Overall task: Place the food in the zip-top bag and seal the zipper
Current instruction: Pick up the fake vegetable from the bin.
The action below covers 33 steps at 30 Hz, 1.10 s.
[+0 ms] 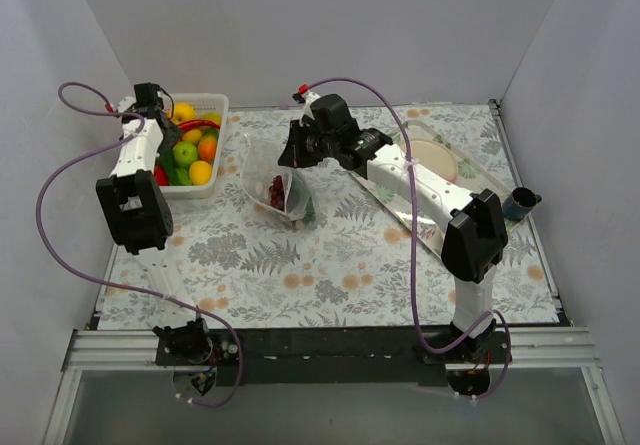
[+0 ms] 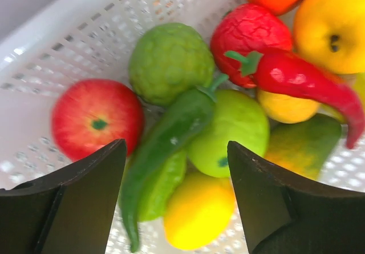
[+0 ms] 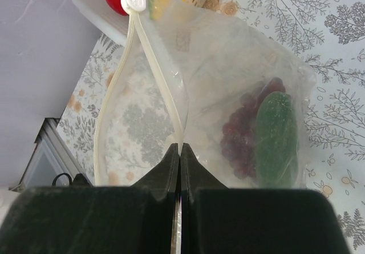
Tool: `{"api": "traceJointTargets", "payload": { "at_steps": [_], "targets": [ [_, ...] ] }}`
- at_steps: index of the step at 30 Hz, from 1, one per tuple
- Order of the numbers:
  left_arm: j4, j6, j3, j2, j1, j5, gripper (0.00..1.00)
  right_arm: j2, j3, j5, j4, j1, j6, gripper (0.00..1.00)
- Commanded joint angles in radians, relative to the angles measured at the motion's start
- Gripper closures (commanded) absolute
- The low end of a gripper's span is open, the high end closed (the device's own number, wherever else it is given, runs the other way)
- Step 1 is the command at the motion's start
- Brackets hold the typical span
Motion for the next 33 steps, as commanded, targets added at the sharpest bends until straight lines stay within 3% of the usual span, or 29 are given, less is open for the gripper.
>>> {"api": "traceJointTargets", "payload": {
  "at_steps": [1, 6, 15, 18, 25, 29, 33],
  "targets": [
    [0.022, 0.180, 0.010, -0.017, -0.009, -0.098, 0.29, -0.053, -0.027, -0.041, 0.067, -0.001, 0.002, 0.99],
    [0.074, 0.252, -0.019, 0.023, -0.009, -0.018, 0.30, -0.042, -0.020, -0.054, 0.064, -0.001, 0.002, 0.99],
    [0.088, 0.243, -0.072, 0.054, -0.007, -0.027, 0.32, -0.031, -0.020, -0.054, 0.067, -0.001, 0.004, 0.99],
    [0.114, 0.240, -0.091, 0.049, -0.009, -0.010, 0.39, -0.030, -0.020, -0.052, 0.066, -0.001, 0.002, 0.99],
    [0.137, 0.209, -0.108, 0.063, -0.007, -0.012, 0.46, -0.028, -0.009, -0.051, 0.060, -0.001, 0.004, 0.99],
    [0.166, 0.191, -0.141, 0.035, -0.009, -0.030, 0.60, -0.028, -0.006, -0.045, 0.054, -0.001, 0.001, 0.99],
    [0.200, 0.186, -0.167, -0.017, -0.007, -0.029, 0.67, -0.026, 0.000, -0.045, 0.048, -0.001, -0.001, 0.99]
  ]
}}
